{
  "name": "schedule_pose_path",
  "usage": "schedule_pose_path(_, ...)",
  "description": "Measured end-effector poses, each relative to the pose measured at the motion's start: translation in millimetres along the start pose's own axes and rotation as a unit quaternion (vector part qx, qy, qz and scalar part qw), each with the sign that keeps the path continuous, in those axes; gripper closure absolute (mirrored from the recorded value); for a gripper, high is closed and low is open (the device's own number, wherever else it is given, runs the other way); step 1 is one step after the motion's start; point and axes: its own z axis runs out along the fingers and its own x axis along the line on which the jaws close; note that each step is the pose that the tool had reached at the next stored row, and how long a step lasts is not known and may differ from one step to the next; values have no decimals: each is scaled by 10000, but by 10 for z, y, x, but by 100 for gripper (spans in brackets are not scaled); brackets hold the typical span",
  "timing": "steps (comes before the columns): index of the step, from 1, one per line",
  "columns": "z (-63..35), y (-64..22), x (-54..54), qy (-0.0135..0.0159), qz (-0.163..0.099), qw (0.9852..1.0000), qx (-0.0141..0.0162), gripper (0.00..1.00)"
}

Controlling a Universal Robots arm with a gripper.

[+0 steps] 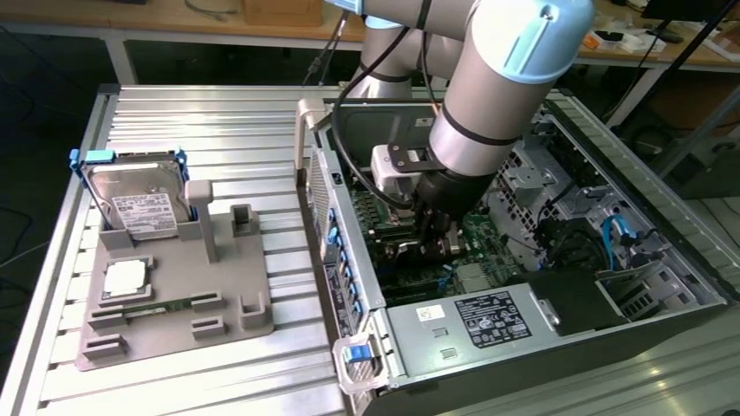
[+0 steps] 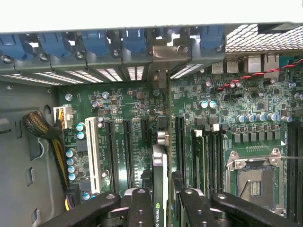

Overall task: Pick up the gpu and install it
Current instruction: 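Insert the gpu into the slot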

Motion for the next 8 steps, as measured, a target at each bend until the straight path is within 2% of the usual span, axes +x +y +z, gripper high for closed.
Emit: schedule_pose_path(8,-16,0,0,3,0,10000,-1,73)
